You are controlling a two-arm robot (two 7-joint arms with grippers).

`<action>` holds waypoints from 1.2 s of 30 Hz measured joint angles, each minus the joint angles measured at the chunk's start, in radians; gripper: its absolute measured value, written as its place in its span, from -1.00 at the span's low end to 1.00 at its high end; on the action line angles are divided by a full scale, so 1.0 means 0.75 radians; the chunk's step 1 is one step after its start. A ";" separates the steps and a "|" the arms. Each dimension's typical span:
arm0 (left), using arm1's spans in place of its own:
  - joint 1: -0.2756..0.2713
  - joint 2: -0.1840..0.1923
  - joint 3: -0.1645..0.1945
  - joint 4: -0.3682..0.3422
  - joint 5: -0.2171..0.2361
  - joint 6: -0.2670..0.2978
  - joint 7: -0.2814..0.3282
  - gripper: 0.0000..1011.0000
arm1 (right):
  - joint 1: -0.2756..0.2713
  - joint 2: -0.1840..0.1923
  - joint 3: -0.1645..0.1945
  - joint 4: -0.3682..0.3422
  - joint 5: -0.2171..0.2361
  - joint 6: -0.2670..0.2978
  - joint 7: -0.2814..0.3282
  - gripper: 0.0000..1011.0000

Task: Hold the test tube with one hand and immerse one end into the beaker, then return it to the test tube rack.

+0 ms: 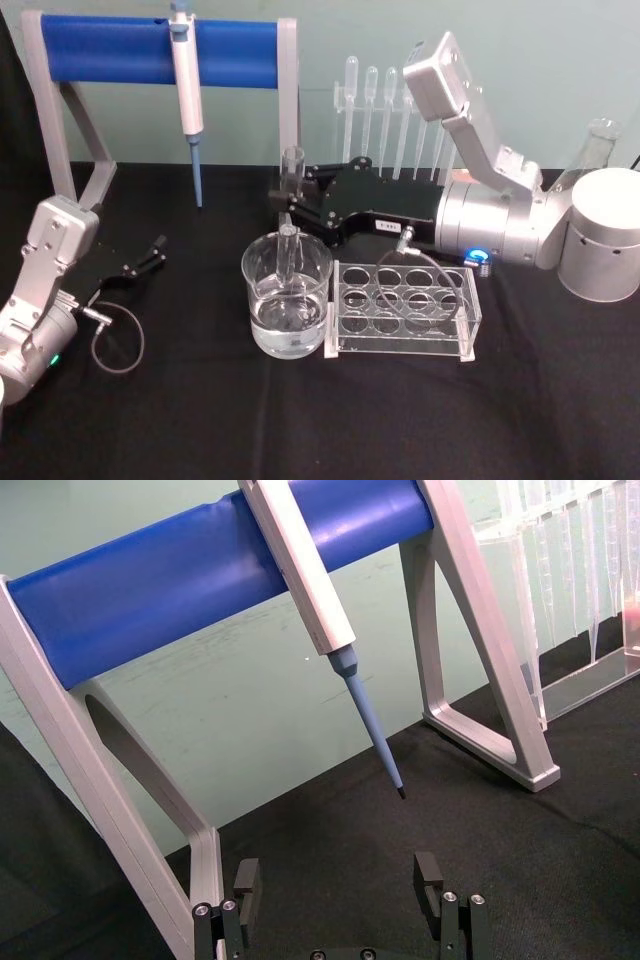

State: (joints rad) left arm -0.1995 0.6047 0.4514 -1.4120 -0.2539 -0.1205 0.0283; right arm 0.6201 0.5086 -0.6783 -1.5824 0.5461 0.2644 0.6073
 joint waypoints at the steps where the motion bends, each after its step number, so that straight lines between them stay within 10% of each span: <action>1: 0.000 0.000 0.000 0.000 0.000 0.000 0.000 0.98 | -0.005 -0.007 -0.004 0.016 -0.003 -0.009 -0.002 -0.52; 36: 0.000 0.000 0.000 0.000 0.000 0.000 0.000 0.98 | -0.085 -0.074 -0.018 0.144 -0.132 -0.083 -0.015 -0.52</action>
State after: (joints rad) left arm -0.1995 0.6047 0.4514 -1.4120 -0.2539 -0.1206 0.0283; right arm 0.5566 0.4531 -0.6921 -1.4744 0.4471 0.2021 0.5957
